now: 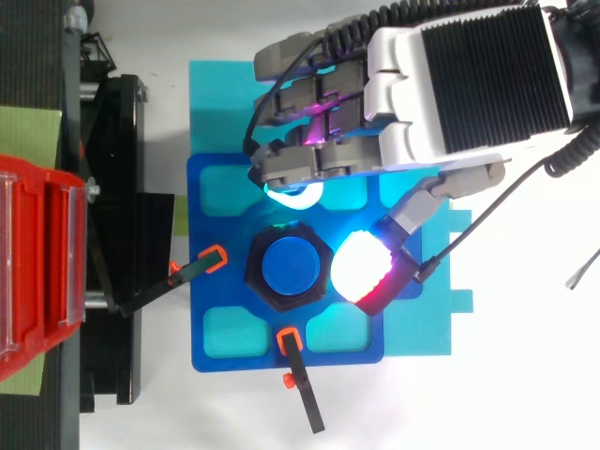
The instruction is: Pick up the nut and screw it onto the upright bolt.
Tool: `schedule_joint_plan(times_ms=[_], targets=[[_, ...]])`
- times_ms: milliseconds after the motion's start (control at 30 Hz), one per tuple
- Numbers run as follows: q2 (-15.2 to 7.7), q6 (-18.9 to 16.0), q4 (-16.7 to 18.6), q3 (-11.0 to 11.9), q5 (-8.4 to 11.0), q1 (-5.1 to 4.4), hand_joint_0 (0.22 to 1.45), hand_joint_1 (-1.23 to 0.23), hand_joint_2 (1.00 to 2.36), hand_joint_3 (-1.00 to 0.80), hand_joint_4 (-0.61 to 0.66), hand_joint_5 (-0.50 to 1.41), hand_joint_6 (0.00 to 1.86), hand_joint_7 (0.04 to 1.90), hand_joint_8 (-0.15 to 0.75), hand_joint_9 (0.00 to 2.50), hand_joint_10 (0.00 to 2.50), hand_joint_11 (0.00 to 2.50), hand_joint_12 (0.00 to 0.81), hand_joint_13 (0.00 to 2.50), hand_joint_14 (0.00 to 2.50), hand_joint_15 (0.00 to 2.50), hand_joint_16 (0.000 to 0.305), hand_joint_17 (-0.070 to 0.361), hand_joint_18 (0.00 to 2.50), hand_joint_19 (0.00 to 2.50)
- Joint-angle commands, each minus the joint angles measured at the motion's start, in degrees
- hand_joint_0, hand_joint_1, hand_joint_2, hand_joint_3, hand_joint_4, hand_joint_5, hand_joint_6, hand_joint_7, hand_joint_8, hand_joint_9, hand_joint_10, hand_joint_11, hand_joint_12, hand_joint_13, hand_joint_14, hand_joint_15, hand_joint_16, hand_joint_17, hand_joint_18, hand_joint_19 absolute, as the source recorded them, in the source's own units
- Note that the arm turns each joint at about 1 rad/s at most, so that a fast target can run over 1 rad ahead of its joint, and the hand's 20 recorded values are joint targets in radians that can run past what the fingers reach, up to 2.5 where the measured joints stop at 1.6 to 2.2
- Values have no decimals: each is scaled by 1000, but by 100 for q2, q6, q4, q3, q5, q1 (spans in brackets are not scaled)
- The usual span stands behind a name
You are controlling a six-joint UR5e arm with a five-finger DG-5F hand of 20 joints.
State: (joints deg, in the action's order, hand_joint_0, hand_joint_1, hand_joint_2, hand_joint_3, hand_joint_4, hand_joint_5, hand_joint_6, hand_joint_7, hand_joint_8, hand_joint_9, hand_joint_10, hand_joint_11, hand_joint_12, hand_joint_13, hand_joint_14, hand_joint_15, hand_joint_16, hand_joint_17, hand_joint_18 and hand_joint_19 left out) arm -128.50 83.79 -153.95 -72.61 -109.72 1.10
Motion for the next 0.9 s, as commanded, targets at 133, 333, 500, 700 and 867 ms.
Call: schedule_joint_plan(times_ms=[133, 333, 500, 700, 867], targets=[[9, -3, 5, 28, -93, 22, 462, -181, 1000, -500, 206, -1, 505, 1271, 220, 1068, 0, 0, 173, 840, 0, 0, 29, 66, 538, 185], [0, -3, -118, 335, -252, 66, 461, -180, 1000, -500, 261, -21, 505, 1069, 209, 1057, 0, 0, 177, 826, 0, 0, 30, 67, 522, 186], [0, 6, -179, 423, -287, 74, 461, -180, 1000, -500, 255, -33, 504, 962, 204, 1050, 0, 0, 180, 820, 0, 0, 30, 69, 519, 180], [-9, 94, 85, 414, -234, 13, 460, -179, 1000, -500, 203, -52, 503, 800, 194, 1016, 0, 0, 183, 795, 0, 0, 31, 71, 495, 178], [-53, 120, 216, 362, -146, -84, 459, -176, 1000, -500, 193, -60, 502, 728, 184, 1005, 0, 0, 181, 784, 0, 0, 32, 72, 480, 164]])
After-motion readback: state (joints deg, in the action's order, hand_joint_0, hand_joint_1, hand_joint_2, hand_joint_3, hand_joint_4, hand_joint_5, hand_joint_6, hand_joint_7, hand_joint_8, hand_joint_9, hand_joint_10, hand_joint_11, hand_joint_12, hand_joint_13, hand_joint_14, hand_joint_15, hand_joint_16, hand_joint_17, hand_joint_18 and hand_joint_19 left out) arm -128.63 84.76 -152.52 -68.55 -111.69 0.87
